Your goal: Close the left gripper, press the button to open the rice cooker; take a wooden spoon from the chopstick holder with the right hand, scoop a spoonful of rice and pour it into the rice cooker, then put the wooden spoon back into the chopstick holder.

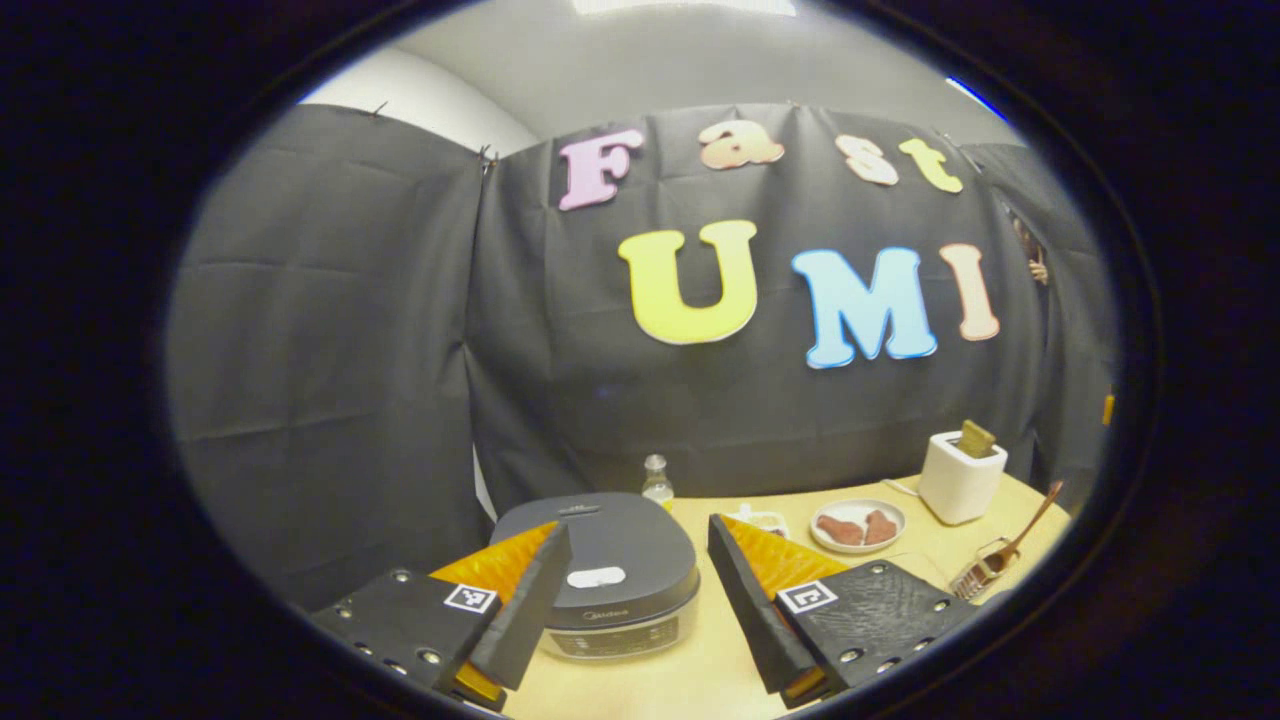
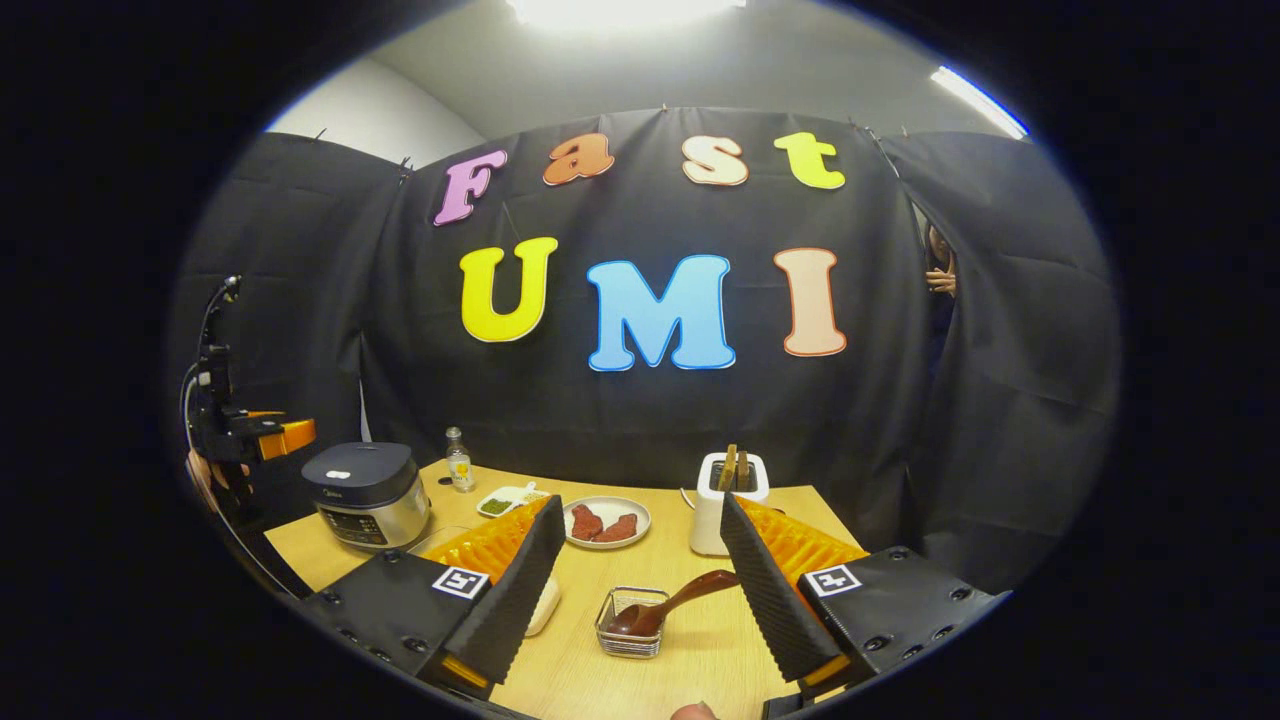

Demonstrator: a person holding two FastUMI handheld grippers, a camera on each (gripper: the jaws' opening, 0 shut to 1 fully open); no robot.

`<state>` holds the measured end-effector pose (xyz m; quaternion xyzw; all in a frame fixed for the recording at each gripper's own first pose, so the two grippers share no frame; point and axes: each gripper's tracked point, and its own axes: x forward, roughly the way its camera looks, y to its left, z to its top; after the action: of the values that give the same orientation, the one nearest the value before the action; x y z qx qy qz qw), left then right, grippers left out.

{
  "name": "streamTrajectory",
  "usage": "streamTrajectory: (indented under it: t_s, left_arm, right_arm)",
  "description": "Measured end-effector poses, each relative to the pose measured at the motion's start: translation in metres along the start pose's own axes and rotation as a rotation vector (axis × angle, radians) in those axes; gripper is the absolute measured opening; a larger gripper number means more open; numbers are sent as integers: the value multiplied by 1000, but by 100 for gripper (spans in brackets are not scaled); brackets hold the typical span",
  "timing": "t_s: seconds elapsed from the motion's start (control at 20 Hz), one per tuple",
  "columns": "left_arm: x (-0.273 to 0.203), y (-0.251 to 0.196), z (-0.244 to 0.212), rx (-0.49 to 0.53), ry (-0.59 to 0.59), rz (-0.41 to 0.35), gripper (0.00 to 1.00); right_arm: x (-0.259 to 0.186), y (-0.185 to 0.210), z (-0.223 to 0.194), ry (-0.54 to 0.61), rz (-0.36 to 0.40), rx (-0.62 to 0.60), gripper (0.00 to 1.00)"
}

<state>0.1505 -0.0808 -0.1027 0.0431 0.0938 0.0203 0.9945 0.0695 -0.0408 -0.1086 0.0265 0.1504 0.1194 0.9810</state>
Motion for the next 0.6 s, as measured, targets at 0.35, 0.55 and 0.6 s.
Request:
streamTrajectory:
  t_s: [0.35,0.55,0.6]
  left_arm:
    - [-78,-8,43,-13,-114,-50,84]
    - [-101,-9,47,9,-138,-66,84]
    - [-104,-11,45,-7,-131,-75,84]
  right_arm:
    - [-10,23,6,-26,3,21,98]
    - [-17,28,9,-52,-17,40,98]
    - [-19,28,11,-61,-20,43,98]
